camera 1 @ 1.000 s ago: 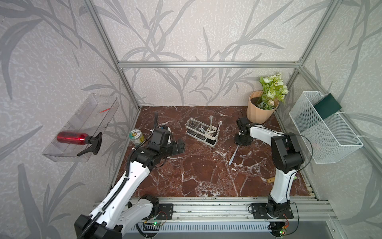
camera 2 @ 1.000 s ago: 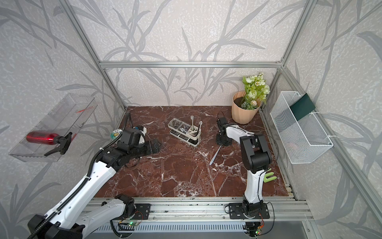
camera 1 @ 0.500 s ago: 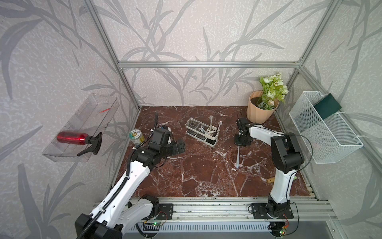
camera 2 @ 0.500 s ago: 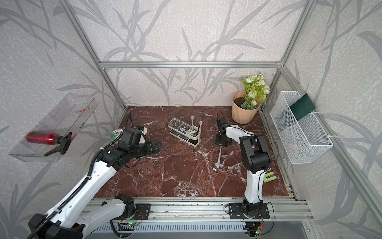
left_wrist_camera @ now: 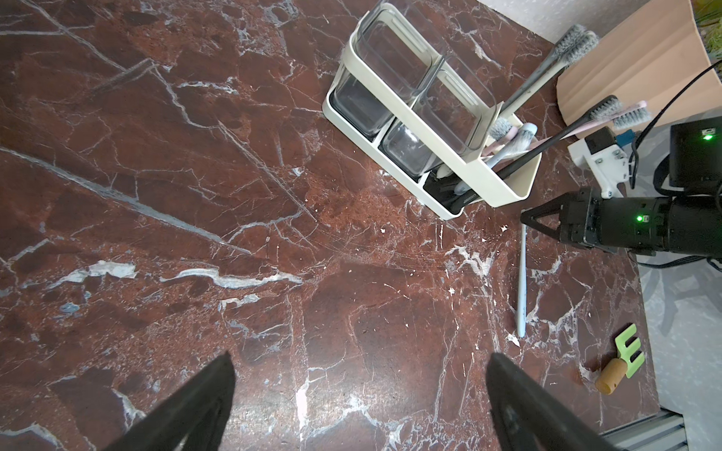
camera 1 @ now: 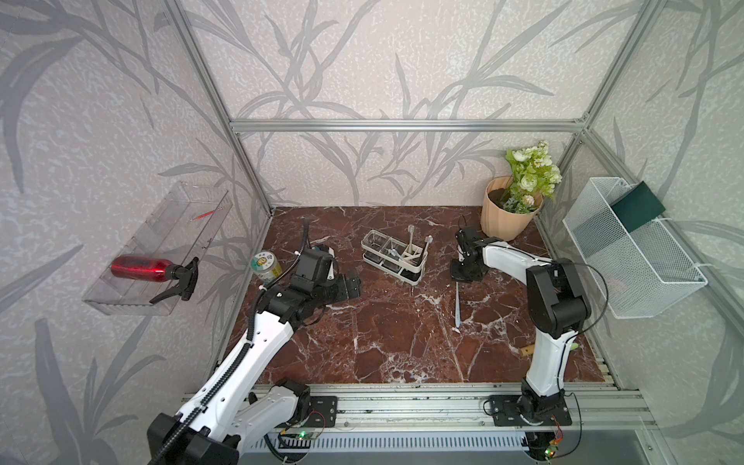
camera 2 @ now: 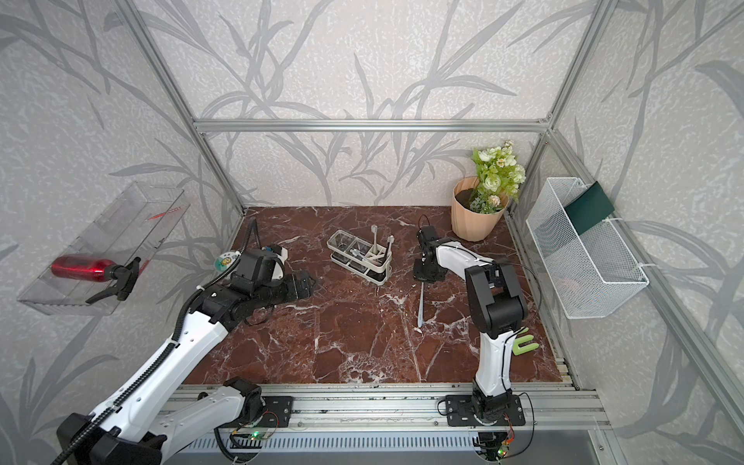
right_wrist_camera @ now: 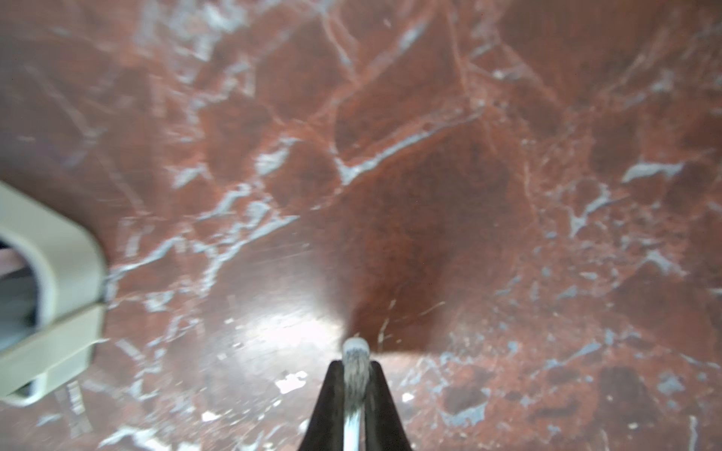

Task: Place the toothbrush into the toothbrush holder
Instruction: Pick up the toothbrush from the center of the board.

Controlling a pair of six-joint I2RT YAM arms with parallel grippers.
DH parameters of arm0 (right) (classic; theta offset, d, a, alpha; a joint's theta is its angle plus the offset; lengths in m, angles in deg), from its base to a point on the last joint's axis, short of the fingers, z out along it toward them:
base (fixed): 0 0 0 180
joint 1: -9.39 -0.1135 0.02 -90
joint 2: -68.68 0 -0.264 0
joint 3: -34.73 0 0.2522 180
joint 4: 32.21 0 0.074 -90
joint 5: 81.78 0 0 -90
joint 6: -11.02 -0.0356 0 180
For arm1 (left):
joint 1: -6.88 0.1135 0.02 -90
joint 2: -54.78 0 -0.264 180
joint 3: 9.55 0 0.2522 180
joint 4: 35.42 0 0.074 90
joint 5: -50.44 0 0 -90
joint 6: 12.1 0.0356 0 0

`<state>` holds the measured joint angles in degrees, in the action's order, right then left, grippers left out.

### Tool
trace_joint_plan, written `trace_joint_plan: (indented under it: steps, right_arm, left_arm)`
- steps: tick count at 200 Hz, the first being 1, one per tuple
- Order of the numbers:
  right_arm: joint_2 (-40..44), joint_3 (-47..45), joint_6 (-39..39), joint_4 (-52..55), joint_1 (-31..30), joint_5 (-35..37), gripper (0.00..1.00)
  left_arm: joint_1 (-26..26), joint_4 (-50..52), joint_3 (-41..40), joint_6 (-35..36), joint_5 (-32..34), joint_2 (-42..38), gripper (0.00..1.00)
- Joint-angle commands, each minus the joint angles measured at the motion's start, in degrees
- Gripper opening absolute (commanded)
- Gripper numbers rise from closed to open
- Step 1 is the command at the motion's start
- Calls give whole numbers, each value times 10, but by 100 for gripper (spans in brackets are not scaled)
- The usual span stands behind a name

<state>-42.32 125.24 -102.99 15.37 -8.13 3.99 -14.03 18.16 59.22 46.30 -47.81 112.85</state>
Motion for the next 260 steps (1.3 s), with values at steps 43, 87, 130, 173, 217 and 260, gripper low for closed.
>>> trace_joint_plan:
  steps: [43, 87, 130, 173, 217, 260]
  right_arm:
    - [97, -24, -2, -23, -9, -43, 0]
    - [129, -39, -6, -23, -11, -54, 0]
    - [163, -38, -15, -17, -12, -73, 0]
    - [186, -36, -26, -13, -21, -96, 0]
    - [197, -17, -38, -2, -41, -107, 0]
    - [217, -11, -56, -7, -47, -128, 0]
  left_arm:
    - [-21, -43, -19, -39, -52, -18, 99]
    - [-88, -124, -59, -90, -54, -23, 99]
    - [-169, -239, -102, -144, -54, 7, 98]
    - [-224, -357, -125, -187, -58, 65, 98]
    - [-294, -448, -97, -210, -50, 150, 94]
    - [-335, -495, -66, -230, -44, 219, 89]
